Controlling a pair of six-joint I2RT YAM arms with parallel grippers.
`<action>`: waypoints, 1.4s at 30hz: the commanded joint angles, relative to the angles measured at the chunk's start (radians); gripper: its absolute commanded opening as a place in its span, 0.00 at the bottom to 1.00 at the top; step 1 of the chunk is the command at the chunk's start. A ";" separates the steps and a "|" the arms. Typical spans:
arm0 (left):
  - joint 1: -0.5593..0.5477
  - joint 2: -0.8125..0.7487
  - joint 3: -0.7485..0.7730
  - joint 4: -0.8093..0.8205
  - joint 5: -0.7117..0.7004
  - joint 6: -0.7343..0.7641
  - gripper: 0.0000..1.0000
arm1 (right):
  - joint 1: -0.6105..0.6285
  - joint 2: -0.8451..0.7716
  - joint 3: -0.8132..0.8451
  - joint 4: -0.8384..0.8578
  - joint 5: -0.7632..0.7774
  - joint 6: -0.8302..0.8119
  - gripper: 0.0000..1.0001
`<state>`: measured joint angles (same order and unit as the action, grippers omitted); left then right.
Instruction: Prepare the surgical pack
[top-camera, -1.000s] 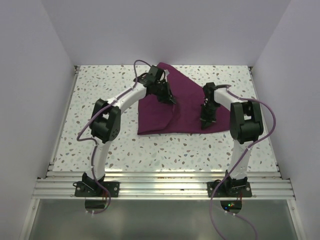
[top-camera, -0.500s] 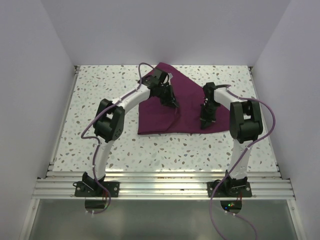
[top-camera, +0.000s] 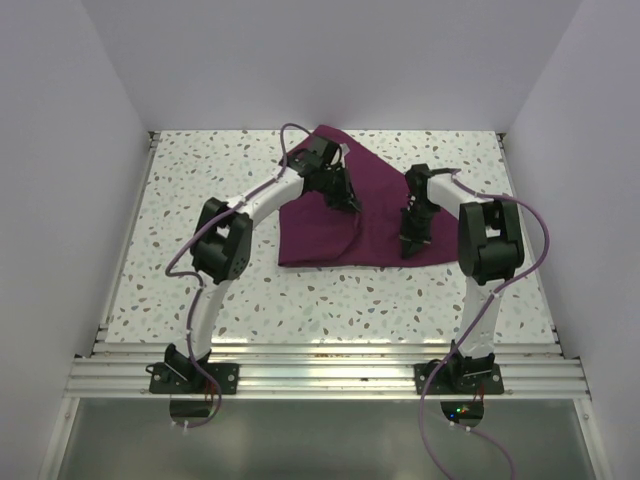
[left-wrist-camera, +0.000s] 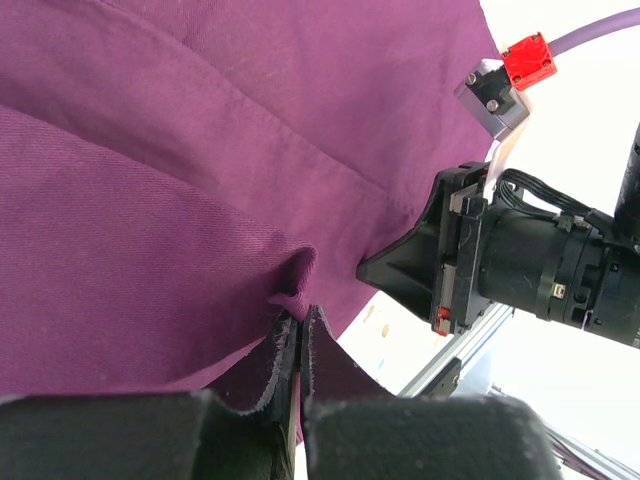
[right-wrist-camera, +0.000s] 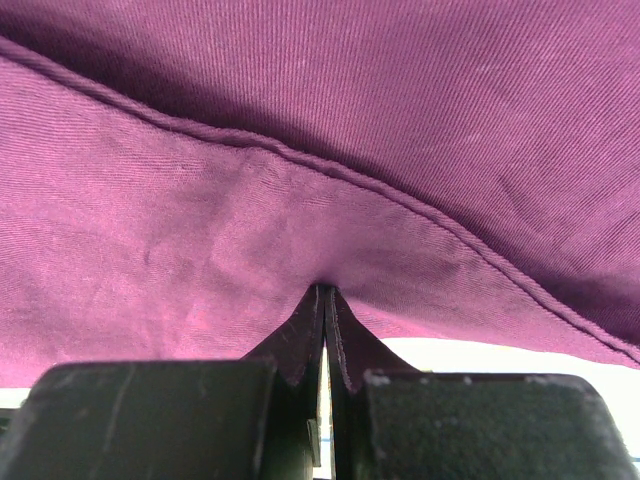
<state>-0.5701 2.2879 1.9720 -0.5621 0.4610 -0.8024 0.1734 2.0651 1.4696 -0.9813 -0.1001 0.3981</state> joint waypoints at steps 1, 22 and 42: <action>-0.013 0.025 0.053 0.053 0.034 -0.027 0.00 | 0.009 0.072 -0.011 0.104 -0.020 -0.008 0.00; -0.002 -0.049 0.073 -0.030 -0.011 0.104 0.63 | 0.009 0.064 0.037 0.079 -0.035 0.002 0.00; 0.260 -0.663 -0.676 -0.071 -0.096 0.391 0.56 | 0.035 0.105 0.370 0.099 -0.368 0.013 0.61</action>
<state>-0.3332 1.6802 1.3281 -0.6113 0.3775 -0.4610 0.1921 2.1105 1.7927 -0.9184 -0.3916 0.3996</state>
